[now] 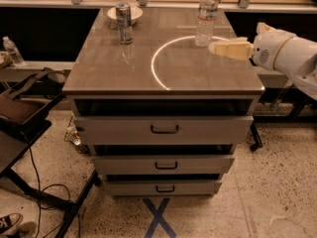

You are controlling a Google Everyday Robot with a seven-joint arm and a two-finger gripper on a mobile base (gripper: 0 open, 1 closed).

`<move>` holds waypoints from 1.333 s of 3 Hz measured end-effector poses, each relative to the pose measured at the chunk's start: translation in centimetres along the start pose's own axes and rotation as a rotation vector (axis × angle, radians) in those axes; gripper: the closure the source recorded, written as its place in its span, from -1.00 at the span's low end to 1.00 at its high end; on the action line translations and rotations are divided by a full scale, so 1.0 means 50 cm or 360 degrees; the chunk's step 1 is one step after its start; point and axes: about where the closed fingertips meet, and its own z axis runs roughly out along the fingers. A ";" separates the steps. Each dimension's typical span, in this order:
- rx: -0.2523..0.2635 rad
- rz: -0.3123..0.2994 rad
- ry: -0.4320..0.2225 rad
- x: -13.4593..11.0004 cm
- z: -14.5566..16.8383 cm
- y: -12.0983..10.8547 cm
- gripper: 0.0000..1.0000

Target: Knock water bottle over

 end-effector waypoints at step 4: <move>-0.0169 -0.0233 0.0008 -0.009 0.284 -0.104 -1.00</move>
Offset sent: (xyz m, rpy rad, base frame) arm 0.1287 0.0149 -0.0025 -0.1137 -0.0894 0.0980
